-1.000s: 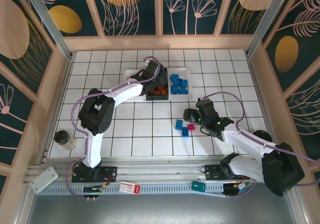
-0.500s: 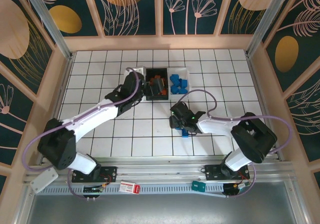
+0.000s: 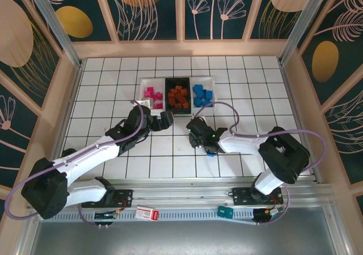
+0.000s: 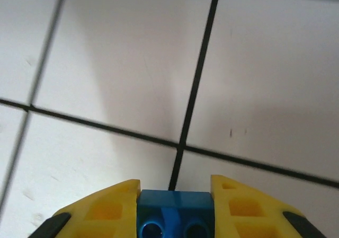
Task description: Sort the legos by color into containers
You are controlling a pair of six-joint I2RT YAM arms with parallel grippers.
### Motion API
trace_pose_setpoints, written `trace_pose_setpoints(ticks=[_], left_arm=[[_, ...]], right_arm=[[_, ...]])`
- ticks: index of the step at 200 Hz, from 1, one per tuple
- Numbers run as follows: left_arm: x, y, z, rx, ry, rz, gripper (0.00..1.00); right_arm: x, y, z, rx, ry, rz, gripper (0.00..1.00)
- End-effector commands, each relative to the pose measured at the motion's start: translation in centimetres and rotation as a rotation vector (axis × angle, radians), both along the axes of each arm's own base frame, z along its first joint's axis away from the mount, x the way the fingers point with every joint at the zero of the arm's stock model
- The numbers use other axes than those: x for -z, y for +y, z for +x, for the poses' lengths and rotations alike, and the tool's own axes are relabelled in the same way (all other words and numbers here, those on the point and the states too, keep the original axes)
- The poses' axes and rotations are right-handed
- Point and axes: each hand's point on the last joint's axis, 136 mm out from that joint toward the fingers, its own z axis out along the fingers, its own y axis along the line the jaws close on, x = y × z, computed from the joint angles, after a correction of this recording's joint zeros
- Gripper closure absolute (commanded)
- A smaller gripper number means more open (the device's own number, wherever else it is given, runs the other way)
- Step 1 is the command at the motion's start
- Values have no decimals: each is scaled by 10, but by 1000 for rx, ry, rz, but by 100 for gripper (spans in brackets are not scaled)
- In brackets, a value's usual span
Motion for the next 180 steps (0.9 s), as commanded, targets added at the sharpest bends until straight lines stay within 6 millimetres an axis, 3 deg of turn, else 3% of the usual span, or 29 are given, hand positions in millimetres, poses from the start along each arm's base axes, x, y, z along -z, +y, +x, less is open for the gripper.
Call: trace_pose_setpoints(ticks=[1,29,48,64,67,74,89,107,126,139,161,180], left_arm=[[7,-4,-10,18,14,-30,1],[16,-3,-21,30,32,-36,1],[19,0,-28,33,35,-45,1],[20,6,-31,17,37,-35,1],[20,7,-31,15,40,-34,2],[20,9,-33,12,39,-32,1],[21,11,-35,8,42,-32,1],[21,13,-38,9,42,-40,1],[21,13,-40,14,41,-46,1],[20,13,-41,16,37,-48,1],[20,13,-41,20,35,-46,1],[19,13,-41,24,30,-47,1]], right_arm=[[-74,11,44,15,-156,146,89],[-105,-16,103,94,-228,158,87],[-109,-23,145,118,-235,152,87],[-106,-13,175,108,-233,129,85],[-104,-23,186,135,-231,120,85],[-102,-25,201,151,-222,108,83],[-94,-25,225,165,-200,91,75],[-97,-27,240,179,-194,84,47],[-118,-26,233,171,-226,106,37],[-133,-26,214,164,-247,133,35],[-143,-32,165,165,-259,144,33],[-127,-33,108,145,-224,125,33]])
